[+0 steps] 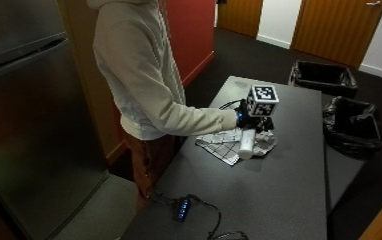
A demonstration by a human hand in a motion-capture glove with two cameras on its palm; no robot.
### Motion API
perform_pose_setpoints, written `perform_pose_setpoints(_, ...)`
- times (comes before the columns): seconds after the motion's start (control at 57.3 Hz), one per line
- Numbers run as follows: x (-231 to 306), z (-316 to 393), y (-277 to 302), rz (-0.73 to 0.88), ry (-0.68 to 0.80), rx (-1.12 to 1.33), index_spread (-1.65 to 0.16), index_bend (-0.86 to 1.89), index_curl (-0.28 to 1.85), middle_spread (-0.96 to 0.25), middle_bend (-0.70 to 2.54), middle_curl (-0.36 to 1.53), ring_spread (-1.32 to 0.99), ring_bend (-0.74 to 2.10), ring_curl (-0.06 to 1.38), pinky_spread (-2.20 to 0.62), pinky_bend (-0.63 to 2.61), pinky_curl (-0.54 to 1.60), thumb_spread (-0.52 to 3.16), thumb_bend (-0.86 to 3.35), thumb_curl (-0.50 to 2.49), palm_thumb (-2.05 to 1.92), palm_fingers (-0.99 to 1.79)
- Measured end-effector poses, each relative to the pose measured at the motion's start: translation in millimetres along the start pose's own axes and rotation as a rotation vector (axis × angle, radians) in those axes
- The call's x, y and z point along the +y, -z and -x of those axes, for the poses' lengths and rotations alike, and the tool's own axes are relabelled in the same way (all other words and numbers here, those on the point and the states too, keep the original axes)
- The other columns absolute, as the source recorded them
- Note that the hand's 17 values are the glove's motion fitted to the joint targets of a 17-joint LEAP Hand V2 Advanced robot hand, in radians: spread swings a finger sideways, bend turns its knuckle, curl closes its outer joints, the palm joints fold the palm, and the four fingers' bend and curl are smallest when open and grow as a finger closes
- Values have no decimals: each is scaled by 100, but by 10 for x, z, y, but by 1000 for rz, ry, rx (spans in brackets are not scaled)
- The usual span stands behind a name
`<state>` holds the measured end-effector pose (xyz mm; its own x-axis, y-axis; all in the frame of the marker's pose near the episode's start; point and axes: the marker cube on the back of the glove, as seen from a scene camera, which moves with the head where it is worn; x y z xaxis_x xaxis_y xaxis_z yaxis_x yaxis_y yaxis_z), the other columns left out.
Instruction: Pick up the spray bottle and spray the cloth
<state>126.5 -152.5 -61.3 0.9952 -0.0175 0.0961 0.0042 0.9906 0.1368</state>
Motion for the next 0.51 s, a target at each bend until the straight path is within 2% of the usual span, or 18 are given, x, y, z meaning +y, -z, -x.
perform_pose_setpoints(0.262, 1, 516, 282, 215, 11, 448, -21, 27, 51, -14, 51, 49, -18, 56, 44, -23, 33, 37, 16, -4, 71, 96, 135)
perform_pose_setpoints(0.506, 50, 984, 199, 348, 1, 798, -21, 28, 53, -14, 51, 49, -18, 56, 45, -23, 35, 37, 15, -4, 74, 96, 135)
